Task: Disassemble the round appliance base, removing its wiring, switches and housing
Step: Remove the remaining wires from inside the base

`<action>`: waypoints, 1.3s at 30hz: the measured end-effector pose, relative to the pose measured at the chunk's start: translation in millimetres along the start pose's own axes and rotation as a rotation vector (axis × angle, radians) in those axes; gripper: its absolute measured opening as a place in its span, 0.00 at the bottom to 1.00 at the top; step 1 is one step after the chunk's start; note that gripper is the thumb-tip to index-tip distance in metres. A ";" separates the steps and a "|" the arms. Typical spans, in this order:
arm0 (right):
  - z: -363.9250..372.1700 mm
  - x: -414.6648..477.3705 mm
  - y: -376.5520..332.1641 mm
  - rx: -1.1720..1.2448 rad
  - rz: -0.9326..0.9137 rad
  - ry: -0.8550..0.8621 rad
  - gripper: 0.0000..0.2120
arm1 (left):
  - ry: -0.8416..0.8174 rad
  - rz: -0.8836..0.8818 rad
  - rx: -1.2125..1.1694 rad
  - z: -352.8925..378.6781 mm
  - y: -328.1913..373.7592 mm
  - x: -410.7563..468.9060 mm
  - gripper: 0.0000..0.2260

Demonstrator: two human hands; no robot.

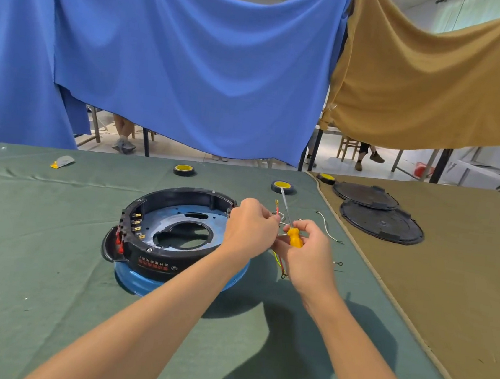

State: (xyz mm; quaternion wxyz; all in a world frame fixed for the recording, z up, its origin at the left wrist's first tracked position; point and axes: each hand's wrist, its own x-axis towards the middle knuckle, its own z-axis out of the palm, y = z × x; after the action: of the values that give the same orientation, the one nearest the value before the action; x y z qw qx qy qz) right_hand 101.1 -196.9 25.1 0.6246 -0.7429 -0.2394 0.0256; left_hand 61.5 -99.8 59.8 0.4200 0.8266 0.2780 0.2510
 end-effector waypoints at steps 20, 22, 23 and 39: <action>35.6 9.6 23.8 -0.604 0.080 -0.058 0.04 | 0.041 0.396 0.780 -61.4 -74.6 -2.1 0.17; 42.8 9.4 22.5 -0.642 0.078 -0.062 0.04 | 0.014 0.381 0.775 -70.4 -80.0 -0.9 0.16; 43.0 10.0 22.6 -0.664 0.080 -0.057 0.04 | -0.001 0.381 0.777 -72.3 -80.4 -0.2 0.16; 44.5 18.9 23.7 -0.835 0.063 -0.089 0.09 | -0.061 0.447 0.782 -94.2 -96.6 10.3 0.12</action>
State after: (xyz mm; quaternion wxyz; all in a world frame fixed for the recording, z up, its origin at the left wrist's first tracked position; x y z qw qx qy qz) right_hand 110.4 -151.3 -2.0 0.2580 -0.9373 -0.2331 -0.0226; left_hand -16.2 7.0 30.2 0.0194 0.9699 0.1542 0.1873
